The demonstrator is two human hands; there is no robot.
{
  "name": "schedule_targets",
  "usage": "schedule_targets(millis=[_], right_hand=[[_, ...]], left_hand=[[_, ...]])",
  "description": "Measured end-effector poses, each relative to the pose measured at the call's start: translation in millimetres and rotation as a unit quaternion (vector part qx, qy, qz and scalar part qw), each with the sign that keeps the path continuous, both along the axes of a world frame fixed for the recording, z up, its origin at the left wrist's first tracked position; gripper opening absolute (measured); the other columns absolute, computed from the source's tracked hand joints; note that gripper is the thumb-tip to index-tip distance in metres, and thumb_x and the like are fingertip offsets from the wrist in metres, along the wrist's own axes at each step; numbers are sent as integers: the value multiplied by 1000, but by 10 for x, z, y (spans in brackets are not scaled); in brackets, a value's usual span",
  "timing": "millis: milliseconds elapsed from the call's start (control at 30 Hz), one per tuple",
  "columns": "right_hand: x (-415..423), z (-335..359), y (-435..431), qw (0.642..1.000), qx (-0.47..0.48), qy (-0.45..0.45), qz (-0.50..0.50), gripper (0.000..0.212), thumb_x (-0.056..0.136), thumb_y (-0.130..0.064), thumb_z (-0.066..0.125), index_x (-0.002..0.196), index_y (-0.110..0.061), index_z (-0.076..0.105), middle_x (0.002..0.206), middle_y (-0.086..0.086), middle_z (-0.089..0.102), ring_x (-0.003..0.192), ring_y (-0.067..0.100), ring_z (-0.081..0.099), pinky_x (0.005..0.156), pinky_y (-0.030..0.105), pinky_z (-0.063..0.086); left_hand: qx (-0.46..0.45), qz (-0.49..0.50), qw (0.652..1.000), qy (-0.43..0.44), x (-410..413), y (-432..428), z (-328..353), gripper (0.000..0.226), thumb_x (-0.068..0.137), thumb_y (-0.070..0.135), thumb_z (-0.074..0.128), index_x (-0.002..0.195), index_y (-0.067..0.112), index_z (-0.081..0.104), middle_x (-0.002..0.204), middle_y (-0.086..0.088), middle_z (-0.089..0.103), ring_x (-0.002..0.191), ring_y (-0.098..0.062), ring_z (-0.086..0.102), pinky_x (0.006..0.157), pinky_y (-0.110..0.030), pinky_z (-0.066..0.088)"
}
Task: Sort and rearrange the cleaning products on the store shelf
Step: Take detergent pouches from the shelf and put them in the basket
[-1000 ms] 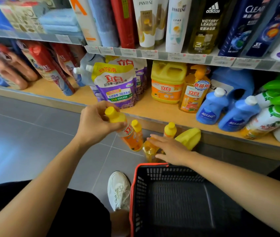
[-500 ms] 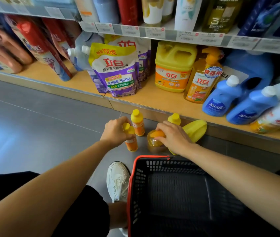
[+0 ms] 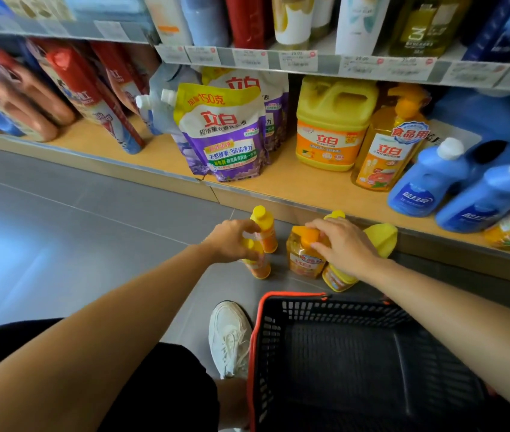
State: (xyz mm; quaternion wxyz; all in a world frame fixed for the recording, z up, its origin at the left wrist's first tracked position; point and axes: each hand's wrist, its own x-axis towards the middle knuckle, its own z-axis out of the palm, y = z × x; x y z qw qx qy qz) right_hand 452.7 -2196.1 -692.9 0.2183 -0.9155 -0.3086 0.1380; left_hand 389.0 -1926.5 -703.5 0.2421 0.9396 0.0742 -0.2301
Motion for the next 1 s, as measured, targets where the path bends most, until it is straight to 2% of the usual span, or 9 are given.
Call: schedule_targets(millis=[133, 267, 367, 433, 500, 600, 767, 900, 1000], right_hand=[[139, 168, 113, 999, -31, 20, -1, 38, 87, -46, 70, 121, -30, 66, 111, -4, 63, 109, 23, 59, 79, 34, 46], [426, 508, 445, 999, 25, 5, -23, 44, 84, -46, 73, 123, -27, 67, 113, -2, 65, 103, 21, 62, 82, 35, 51], [631, 724, 746, 997, 69, -5, -23, 45, 84, -40, 75, 124, -21, 67, 113, 3, 66, 101, 23, 62, 81, 33, 49], [745, 824, 928, 994, 103, -10, -30, 50, 83, -36, 77, 128, -18, 64, 117, 6, 64, 104, 25, 62, 84, 33, 49], [843, 915, 1095, 987, 152, -12, -44, 64, 81, -33, 80, 137, -15, 56, 127, 7, 58, 111, 25, 60, 89, 37, 52], [1007, 1058, 1345, 971, 228, 8, -65, 85, 75, -32, 86, 146, -19, 42, 138, 4, 51, 121, 21, 56, 98, 39, 52], [1235, 1151, 1668, 962, 264, 59, -50, 82, 73, -27, 89, 144, -20, 49, 140, 0, 58, 126, 17, 56, 107, 38, 47], [1226, 1121, 1759, 973, 224, 1, -52, 18, 86, -29, 78, 99, -17, 76, 99, 2, 74, 93, 18, 67, 79, 30, 50], [1201, 1145, 1724, 973, 227, -30, -42, 28, 92, -31, 71, 65, -23, 65, 64, -4, 65, 66, 13, 61, 61, 29, 43]], left_hand=[[8, -79, 996, 31, 228, 169, 435, 58, 80, 45, 82, 130, 25, 63, 121, 7, 67, 96, -10, 64, 85, -25, 52], [44, 25, 979, -197, 478, 423, 870, 30, 88, 38, 75, 113, 23, 68, 108, 5, 71, 89, -8, 65, 68, -19, 51], [147, 91, 909, -380, 651, 659, 1108, 40, 89, 37, 72, 125, 22, 61, 127, 0, 62, 102, -16, 60, 69, -33, 55], [222, 110, 867, -431, 778, 831, 1214, 60, 86, 39, 73, 138, 20, 51, 143, -6, 49, 125, -27, 48, 85, -43, 54], [278, 117, 874, -382, 893, 995, 1276, 84, 83, 45, 74, 152, 18, 34, 155, -10, 38, 139, -36, 32, 107, -49, 41], [320, 106, 893, -298, 997, 1143, 1281, 95, 83, 49, 75, 156, 17, 23, 150, -12, 42, 137, -40, 34, 111, -51, 34], [298, 78, 890, -336, 971, 1301, 1294, 43, 88, 38, 75, 127, 23, 65, 127, -9, 47, 114, -37, 40, 97, -46, 43], [155, 49, 931, -325, 840, 1385, 1292, 20, 92, 22, 73, 112, 18, 72, 128, -12, 55, 113, -34, 56, 89, -39, 44], [109, 85, 936, -324, 741, 1424, 1350, 23, 90, 16, 75, 112, 19, 70, 116, -8, 64, 97, -28, 63, 81, -37, 49]])
